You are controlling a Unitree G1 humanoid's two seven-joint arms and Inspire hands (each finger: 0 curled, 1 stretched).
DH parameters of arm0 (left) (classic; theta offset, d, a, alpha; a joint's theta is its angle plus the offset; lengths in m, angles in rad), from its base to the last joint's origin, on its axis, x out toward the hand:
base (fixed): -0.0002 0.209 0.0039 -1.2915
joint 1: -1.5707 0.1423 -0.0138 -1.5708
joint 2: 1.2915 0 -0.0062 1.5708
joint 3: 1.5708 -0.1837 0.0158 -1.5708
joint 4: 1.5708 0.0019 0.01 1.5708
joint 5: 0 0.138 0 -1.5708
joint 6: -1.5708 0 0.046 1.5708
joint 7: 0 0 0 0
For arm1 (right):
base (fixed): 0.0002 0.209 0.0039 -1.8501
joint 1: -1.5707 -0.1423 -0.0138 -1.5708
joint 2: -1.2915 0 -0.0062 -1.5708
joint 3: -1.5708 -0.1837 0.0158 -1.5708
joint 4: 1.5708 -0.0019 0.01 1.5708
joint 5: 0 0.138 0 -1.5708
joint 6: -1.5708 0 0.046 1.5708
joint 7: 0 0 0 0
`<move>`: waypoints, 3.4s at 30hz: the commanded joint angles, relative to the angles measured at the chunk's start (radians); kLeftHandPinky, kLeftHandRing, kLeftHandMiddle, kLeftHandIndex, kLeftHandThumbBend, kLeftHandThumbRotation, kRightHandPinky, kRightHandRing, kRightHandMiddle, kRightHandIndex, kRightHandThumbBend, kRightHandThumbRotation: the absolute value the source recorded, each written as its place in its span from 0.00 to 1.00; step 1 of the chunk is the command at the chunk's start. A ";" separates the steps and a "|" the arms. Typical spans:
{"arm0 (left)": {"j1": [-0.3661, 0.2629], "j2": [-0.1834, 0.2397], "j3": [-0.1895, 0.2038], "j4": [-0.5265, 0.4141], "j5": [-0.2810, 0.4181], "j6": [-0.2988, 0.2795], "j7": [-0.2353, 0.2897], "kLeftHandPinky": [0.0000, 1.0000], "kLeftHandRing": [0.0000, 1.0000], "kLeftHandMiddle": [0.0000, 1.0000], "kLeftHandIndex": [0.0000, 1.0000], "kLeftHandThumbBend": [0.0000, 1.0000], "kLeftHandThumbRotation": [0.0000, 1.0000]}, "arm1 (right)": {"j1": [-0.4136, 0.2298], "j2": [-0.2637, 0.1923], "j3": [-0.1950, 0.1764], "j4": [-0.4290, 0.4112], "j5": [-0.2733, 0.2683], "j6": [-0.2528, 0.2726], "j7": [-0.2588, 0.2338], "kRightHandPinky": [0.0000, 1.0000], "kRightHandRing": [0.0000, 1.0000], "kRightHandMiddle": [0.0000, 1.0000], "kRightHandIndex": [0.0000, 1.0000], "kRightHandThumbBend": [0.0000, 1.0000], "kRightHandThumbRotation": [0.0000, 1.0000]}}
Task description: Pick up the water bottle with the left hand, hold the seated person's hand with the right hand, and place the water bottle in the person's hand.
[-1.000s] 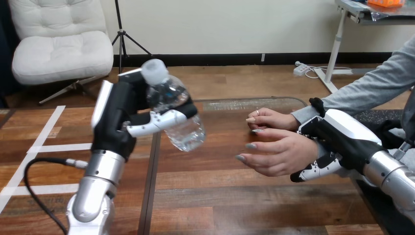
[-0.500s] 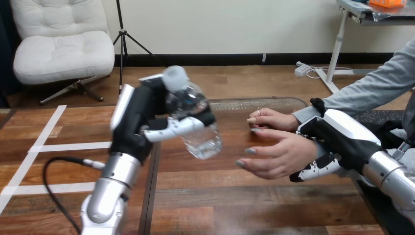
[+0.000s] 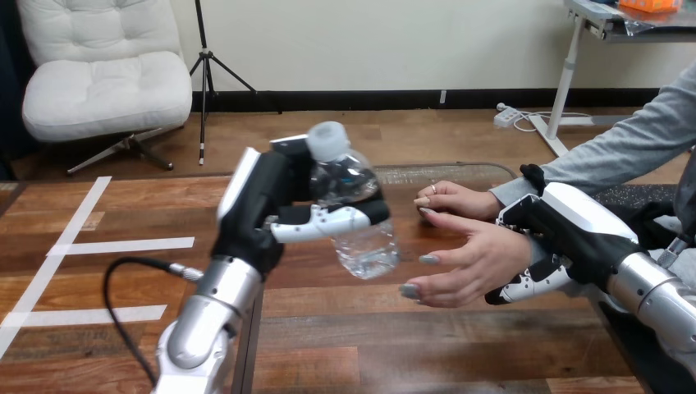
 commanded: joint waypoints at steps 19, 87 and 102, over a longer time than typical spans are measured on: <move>-0.178 -0.067 -0.016 0.129 -0.009 -0.038 -0.038 0.25 0.30 0.34 0.36 0.74 0.00 | -0.065 0.011 -0.030 -0.082 0.035 0.000 -0.025 0.19 0.23 0.27 0.29 0.81 0.00; -0.207 -0.108 -0.043 0.150 -0.007 -0.018 -0.099 0.25 0.31 0.35 0.36 0.74 0.00 | -0.078 0.032 -0.021 -0.097 0.024 0.012 -0.034 0.21 0.24 0.29 0.30 0.82 0.00; -0.202 -0.105 -0.046 0.144 -0.001 -0.015 -0.103 0.25 0.31 0.35 0.36 0.73 0.00 | -0.086 0.033 -0.016 -0.082 0.014 0.000 -0.044 0.20 0.23 0.28 0.30 0.82 0.00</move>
